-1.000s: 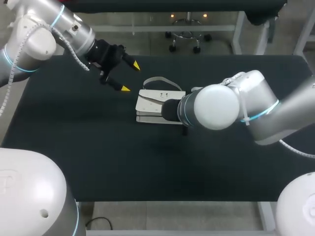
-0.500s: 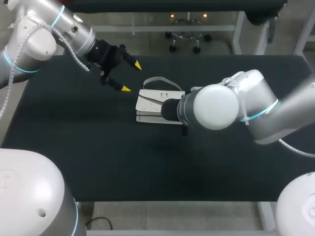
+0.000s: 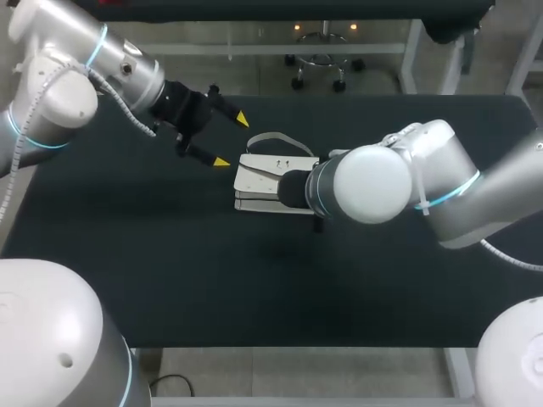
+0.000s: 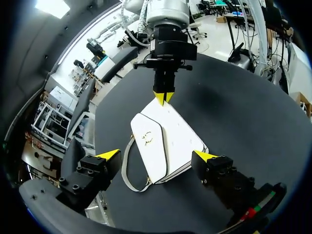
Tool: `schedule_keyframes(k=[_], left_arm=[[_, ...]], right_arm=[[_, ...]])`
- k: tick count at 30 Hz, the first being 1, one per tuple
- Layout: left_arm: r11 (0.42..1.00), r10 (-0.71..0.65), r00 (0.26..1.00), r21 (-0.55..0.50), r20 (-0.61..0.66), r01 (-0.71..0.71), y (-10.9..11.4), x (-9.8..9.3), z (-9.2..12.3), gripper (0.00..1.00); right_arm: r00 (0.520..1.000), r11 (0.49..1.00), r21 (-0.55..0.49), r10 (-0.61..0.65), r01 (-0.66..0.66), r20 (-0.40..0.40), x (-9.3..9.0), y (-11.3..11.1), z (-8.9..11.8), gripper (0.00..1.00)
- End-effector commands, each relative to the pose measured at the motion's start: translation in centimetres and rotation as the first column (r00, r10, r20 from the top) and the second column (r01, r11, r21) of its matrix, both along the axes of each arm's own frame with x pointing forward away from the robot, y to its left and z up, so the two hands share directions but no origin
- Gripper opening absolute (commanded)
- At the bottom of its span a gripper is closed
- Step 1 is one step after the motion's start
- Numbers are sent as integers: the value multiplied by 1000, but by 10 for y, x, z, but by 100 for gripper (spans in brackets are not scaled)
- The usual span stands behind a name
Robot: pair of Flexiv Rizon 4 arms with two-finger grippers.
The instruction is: Pick up the bag, open it, inspect its contents, close it, and place it on the opposite side
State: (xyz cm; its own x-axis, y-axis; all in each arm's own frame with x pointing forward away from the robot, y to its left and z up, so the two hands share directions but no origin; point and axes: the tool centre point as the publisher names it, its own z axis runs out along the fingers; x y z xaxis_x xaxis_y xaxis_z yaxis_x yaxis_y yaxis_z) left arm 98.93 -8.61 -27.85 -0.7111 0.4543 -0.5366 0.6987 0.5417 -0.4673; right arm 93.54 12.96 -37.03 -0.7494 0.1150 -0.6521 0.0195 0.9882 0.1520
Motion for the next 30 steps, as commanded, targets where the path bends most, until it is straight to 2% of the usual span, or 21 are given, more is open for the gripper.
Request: schedule_keyframes(k=[1,3,7,10,14,16,18,20,26,30], left_arm=[[1000,7,999,-22,37,-6,-6,-10,-10,99],[1000,-6,999,-3,41,6,-10,-11,-14,92],[999,-25,999,26,21,24,-15,-9,-22,87],[998,-35,999,49,12,35,-19,-6,-27,78],[997,-44,999,70,13,43,-24,-4,-34,78],[997,-44,999,70,8,43,-26,-2,-37,70],[996,-45,999,73,8,44,-29,-1,-42,68],[996,-49,999,78,10,48,-31,0,-44,61],[995,-56,998,83,17,54,-37,3,-50,64],[995,-62,998,81,25,59,-42,3,-52,62]], right_arm=[[1000,1000,4,4,-4,2,1,-1,-2,0],[1000,1000,4,4,-4,2,1,-1,-2,0],[1000,1000,4,4,-4,2,1,-1,-2,0],[1000,1000,4,4,-4,2,1,-1,-2,0],[1000,1000,4,4,-4,2,1,-1,-2,0],[1000,1000,4,4,-4,2,1,-1,-2,0],[1000,1000,4,4,-4,2,1,-1,-2,0],[1000,1000,4,4,-4,2,1,-1,-2,0],[1000,1000,4,4,-4,2,1,-1,-2,0],[1000,1000,4,4,-4,2,1,-1,-2,0]])
